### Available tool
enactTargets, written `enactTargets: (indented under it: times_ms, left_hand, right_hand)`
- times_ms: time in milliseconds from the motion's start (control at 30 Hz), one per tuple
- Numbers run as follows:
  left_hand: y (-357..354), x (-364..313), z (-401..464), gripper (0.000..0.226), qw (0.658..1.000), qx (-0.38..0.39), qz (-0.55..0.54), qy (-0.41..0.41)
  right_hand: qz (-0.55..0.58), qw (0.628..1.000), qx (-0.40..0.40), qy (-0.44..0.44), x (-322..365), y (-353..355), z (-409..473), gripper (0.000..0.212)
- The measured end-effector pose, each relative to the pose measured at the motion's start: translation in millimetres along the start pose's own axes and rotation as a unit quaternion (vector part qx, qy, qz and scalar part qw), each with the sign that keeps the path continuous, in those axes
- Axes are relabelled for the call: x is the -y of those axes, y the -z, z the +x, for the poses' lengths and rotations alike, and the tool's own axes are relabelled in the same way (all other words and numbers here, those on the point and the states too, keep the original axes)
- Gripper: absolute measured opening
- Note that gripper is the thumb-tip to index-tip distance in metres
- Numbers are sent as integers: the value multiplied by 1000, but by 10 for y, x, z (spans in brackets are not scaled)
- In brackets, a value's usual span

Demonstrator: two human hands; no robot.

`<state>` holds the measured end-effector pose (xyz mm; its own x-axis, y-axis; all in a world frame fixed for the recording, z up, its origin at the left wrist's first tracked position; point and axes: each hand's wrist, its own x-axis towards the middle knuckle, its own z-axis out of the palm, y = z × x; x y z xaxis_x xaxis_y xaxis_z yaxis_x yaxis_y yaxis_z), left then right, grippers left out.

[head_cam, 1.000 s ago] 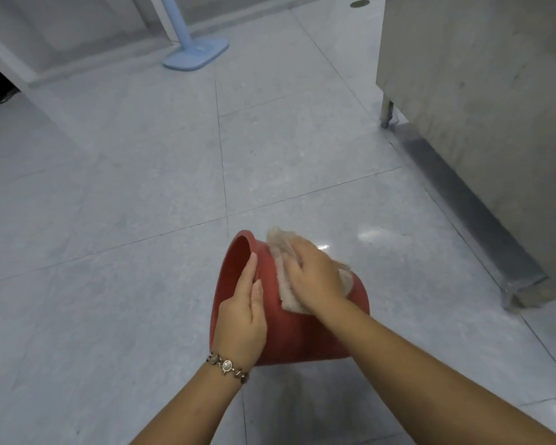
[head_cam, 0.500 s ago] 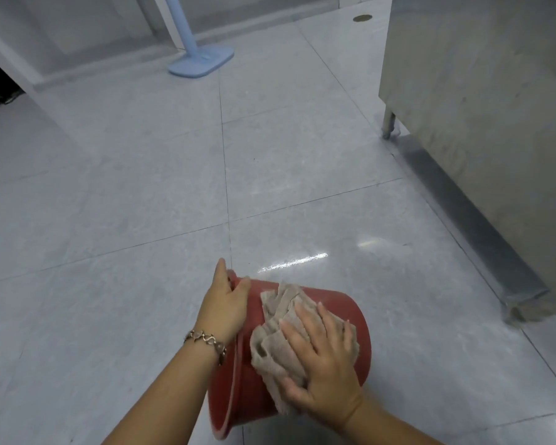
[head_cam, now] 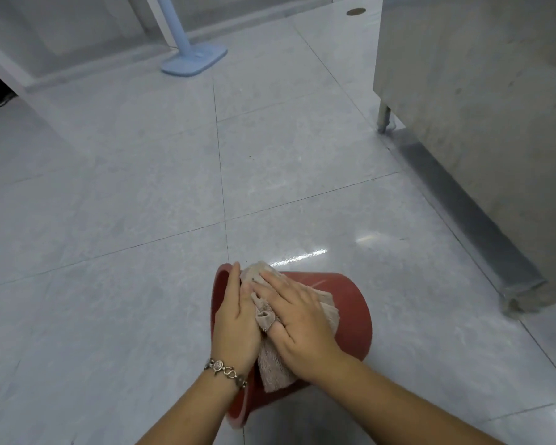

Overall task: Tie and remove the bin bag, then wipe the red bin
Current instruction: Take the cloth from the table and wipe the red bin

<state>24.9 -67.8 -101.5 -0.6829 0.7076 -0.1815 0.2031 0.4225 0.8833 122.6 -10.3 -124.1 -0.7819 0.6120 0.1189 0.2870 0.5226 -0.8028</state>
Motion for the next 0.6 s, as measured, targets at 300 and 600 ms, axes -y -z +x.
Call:
enactTargets:
  times_ms: [300, 600]
  left_hand:
    - [135, 222, -7, 49, 992, -41, 103, -64]
    - [3, 173, -124, 53, 986, -20, 115, -115]
  right_hand:
    - [-63, 986, 31, -153, -474, 8, 588, 38]
    - [-108, 929, 168, -310, -1097, 431, 863, 53]
